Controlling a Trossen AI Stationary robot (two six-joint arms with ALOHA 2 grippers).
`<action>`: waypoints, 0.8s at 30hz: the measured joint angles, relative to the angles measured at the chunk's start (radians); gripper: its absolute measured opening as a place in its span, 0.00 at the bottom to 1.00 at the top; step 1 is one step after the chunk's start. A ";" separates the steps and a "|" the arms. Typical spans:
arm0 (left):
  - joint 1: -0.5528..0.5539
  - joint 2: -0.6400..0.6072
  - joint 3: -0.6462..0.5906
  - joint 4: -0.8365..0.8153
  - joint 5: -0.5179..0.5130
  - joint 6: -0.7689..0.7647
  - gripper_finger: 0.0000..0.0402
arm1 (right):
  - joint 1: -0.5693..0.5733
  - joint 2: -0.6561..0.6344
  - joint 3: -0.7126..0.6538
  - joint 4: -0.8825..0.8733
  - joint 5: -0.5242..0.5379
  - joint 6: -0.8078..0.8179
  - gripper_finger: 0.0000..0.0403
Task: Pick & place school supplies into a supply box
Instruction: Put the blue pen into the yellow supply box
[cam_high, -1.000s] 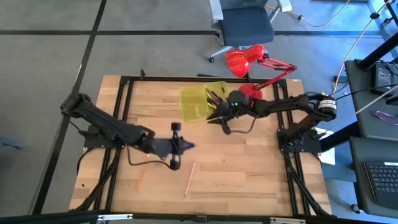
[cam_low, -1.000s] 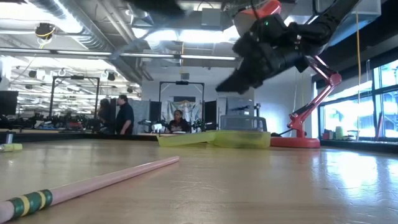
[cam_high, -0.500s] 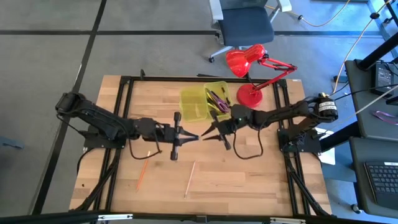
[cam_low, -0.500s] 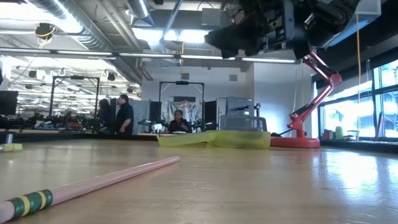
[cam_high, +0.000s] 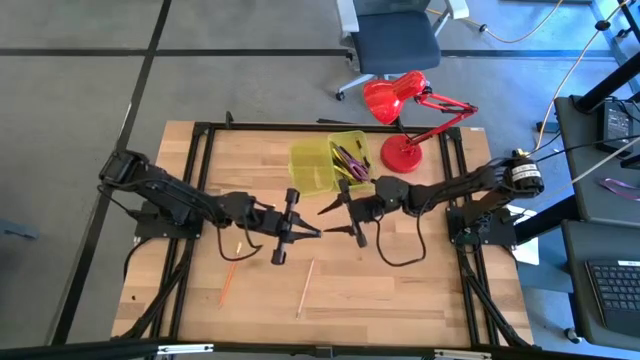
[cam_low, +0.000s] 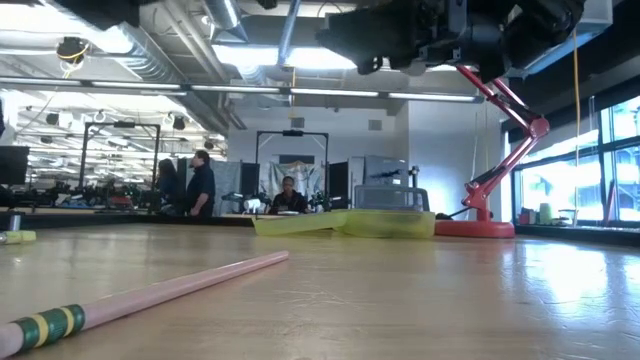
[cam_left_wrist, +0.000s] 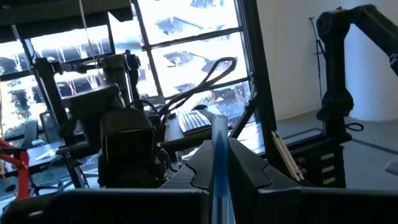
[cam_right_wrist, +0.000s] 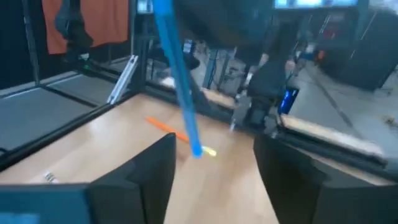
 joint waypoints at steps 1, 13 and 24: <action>0.002 0.010 0.000 0.014 0.005 0.002 0.04 | 0.006 0.006 0.000 0.015 0.003 -0.011 0.56; 0.019 0.036 0.000 0.090 0.034 0.048 0.04 | 0.081 0.015 0.000 0.127 0.003 -0.006 0.59; 0.030 0.036 0.000 0.107 0.081 0.042 0.04 | 0.093 0.015 0.005 0.169 0.090 0.031 0.59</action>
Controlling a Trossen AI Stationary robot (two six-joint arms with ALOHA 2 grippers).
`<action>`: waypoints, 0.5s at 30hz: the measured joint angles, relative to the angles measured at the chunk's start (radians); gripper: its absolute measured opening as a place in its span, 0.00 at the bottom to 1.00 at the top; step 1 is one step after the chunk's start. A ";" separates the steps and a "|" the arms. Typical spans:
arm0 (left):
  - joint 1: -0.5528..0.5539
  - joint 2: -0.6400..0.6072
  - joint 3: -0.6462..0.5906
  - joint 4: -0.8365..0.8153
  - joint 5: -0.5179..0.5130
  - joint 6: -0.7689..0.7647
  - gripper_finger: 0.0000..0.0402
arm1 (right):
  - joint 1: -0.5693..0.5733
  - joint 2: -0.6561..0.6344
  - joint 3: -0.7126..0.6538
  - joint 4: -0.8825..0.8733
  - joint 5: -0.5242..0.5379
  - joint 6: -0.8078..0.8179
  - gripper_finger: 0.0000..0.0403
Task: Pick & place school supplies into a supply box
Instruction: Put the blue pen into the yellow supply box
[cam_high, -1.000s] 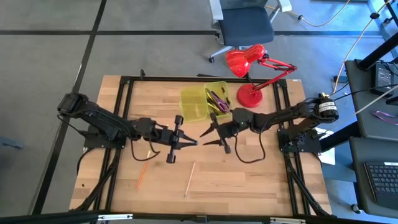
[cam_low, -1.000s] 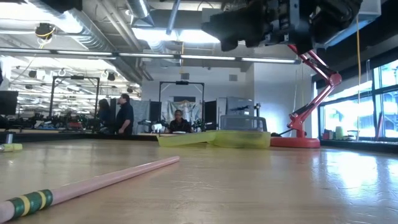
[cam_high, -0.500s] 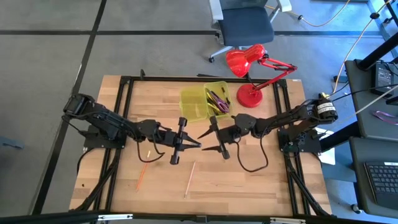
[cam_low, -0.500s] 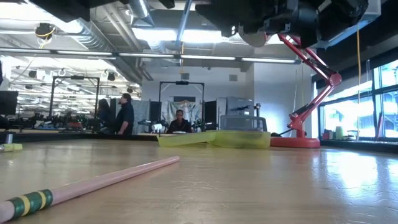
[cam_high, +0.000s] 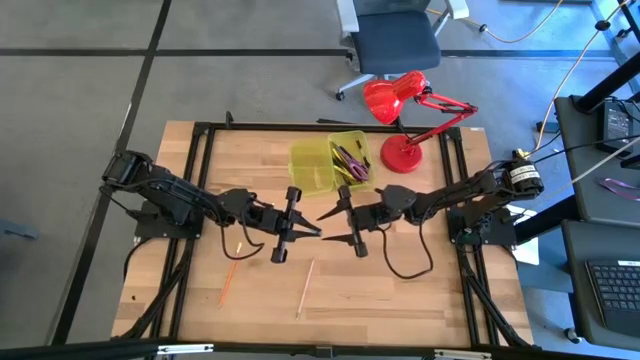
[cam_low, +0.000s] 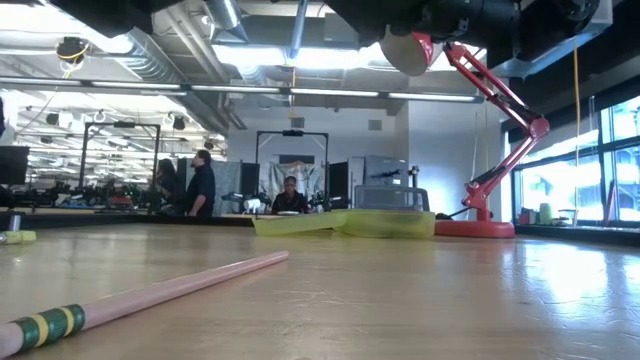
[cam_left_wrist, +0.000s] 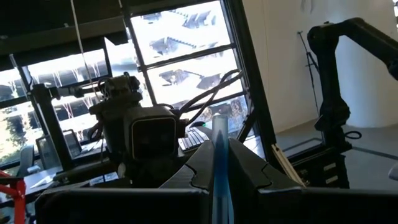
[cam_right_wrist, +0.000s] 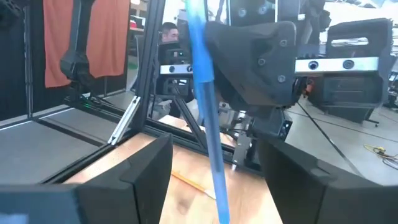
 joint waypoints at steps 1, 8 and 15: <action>0.000 0.000 0.000 0.000 0.000 0.000 0.04 | 0.000 0.000 0.009 -0.009 0.000 0.000 0.59; 0.000 0.000 0.000 0.000 -0.001 -0.004 0.04 | 0.000 0.056 0.083 -0.051 -0.019 -0.002 0.53; 0.000 0.000 0.000 -0.009 -0.001 -0.020 0.04 | 0.000 0.082 0.108 -0.095 -0.019 0.001 0.42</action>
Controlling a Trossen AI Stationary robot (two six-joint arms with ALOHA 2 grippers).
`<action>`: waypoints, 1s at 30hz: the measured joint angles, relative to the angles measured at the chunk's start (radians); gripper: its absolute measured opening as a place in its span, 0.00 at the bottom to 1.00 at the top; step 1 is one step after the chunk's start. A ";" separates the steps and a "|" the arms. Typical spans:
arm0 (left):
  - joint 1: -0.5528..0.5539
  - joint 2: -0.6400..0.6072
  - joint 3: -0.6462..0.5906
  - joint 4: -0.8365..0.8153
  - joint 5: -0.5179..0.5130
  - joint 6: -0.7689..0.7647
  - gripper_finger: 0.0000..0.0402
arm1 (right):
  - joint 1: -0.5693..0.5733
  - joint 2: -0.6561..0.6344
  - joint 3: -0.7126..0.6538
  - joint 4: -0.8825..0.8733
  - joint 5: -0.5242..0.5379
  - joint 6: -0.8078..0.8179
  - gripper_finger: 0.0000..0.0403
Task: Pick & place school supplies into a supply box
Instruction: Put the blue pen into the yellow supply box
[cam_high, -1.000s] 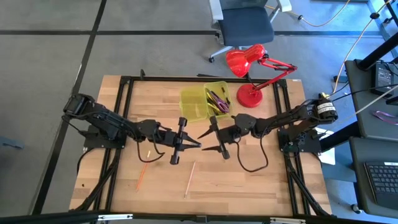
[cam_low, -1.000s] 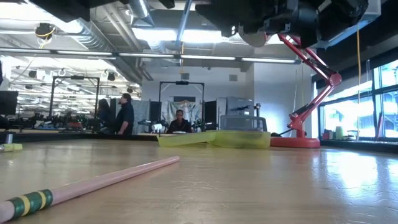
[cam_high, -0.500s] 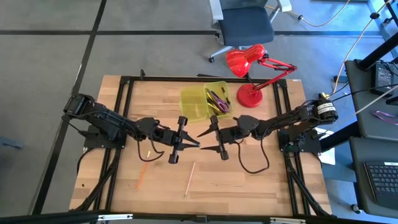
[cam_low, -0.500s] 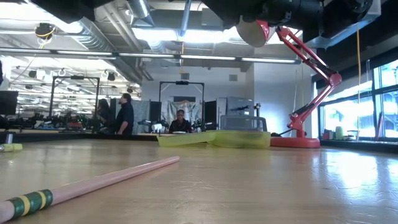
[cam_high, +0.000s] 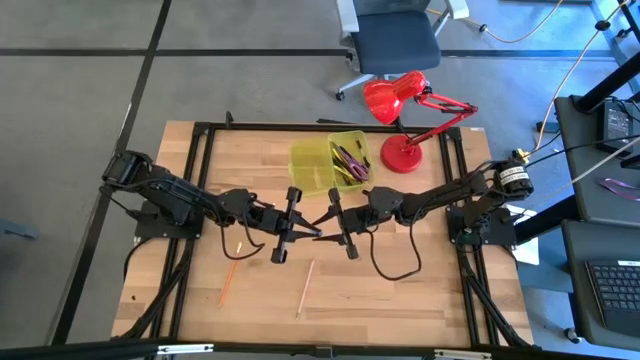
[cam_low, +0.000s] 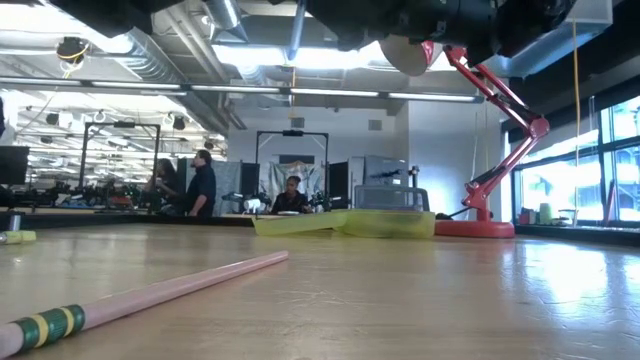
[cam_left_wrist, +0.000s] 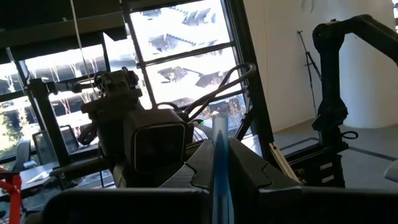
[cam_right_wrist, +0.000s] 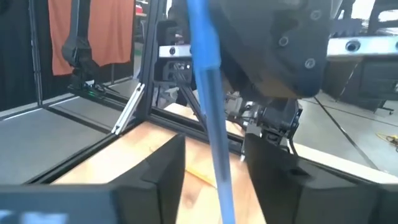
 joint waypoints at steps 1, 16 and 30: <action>0.000 0.000 0.000 -0.001 0.000 0.000 0.04 | 0.000 0.000 0.000 0.000 0.000 0.000 0.39; 0.000 0.000 0.000 -0.003 -0.005 -0.003 0.14 | 0.000 -0.001 0.000 -0.046 -0.002 -0.004 0.07; -0.004 -0.001 0.000 -0.071 -0.233 -0.052 0.33 | -0.003 -0.003 0.000 -0.190 0.175 0.000 0.07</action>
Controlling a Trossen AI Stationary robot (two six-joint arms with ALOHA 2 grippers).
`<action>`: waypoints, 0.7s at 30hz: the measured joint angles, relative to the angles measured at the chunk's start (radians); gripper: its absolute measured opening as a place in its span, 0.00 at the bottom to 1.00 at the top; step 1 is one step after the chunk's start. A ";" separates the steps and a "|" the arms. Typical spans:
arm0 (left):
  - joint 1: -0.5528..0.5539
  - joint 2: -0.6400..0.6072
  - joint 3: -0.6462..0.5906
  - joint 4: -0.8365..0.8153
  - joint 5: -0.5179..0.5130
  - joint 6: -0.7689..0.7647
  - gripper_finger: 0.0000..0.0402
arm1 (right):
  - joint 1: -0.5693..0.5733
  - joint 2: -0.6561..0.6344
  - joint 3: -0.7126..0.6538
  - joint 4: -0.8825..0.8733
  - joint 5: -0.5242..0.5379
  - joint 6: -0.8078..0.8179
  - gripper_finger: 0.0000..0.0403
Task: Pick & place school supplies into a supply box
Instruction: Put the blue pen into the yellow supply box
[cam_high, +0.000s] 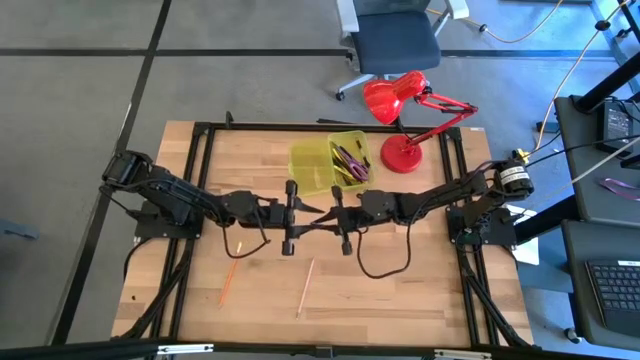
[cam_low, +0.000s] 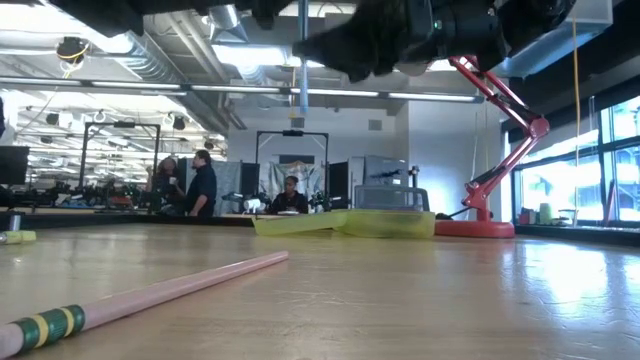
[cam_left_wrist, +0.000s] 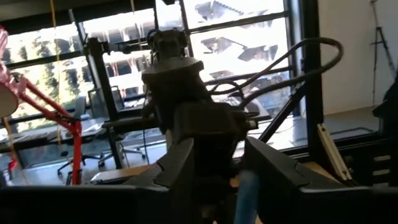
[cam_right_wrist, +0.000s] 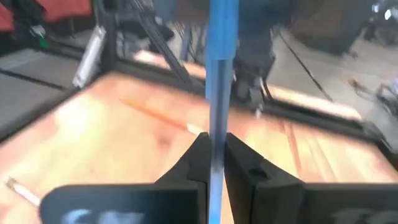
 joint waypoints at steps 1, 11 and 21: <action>-0.003 0.000 0.000 -0.003 -0.012 0.000 0.36 | -0.004 0.000 0.000 -0.020 0.011 -0.001 0.08; -0.066 -0.101 0.001 -0.158 -0.173 0.047 0.47 | -0.068 -0.001 0.000 -0.269 0.012 0.028 0.08; -0.085 -0.235 0.001 -0.645 -0.333 -0.272 0.46 | -0.251 -0.163 -0.001 -0.639 0.010 0.215 0.08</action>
